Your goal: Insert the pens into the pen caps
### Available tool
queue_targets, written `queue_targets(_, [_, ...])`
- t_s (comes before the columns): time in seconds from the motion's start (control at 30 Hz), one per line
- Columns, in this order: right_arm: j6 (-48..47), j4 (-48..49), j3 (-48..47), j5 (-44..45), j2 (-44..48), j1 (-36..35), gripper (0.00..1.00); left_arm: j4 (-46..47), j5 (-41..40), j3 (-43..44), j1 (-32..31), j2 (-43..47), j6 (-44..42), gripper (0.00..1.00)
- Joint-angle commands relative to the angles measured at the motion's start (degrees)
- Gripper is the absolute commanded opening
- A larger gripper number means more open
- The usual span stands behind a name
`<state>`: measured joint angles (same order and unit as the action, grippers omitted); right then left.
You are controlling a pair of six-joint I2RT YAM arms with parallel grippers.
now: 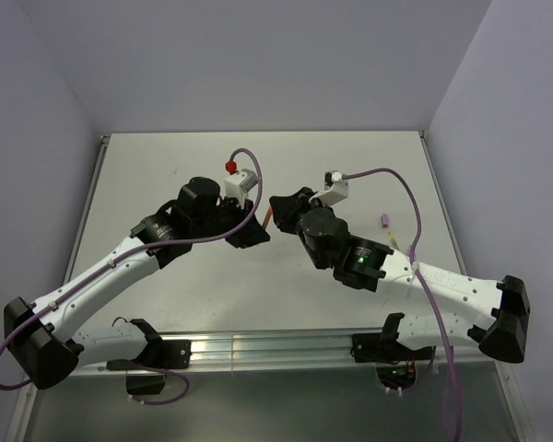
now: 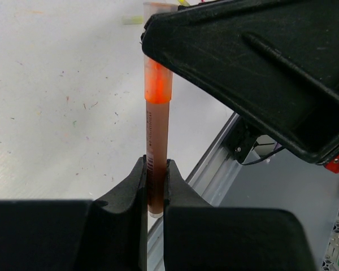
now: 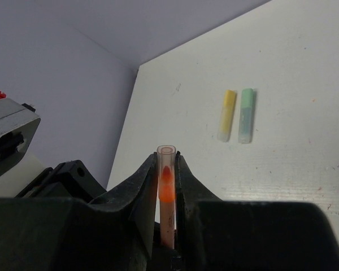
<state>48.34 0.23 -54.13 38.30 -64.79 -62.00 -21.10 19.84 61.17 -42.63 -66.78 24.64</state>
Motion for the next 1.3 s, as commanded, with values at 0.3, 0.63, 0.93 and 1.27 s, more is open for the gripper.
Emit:
queue_targets(0.3, [2.7, -18.5, -0.6, -16.3, -3.8, -9.8, 0.00, 27.8, -8.9, 10.9, 1.8, -2.9, -0.7, 0.00])
queue_targets(0.63, [-8.9, -26.1, -18.9, -14.0, 2.8, 9.3, 0.46, 21.7, -6.3, 0.9, 1.7, -4.2, 2.6, 0.00])
queue_targets(0.93, [-14.8, -29.6, -24.4, -17.0, 5.8, 21.1, 0.58, 8.9, -13.2, 7.4, 3.5, -20.4, 3.8, 0.00])
queue_targets(1.27, [-17.5, -29.3, -16.5, -28.4, 3.5, 32.3, 0.58, -0.6, -18.1, 25.0, 7.3, -45.4, 2.3, 0.08])
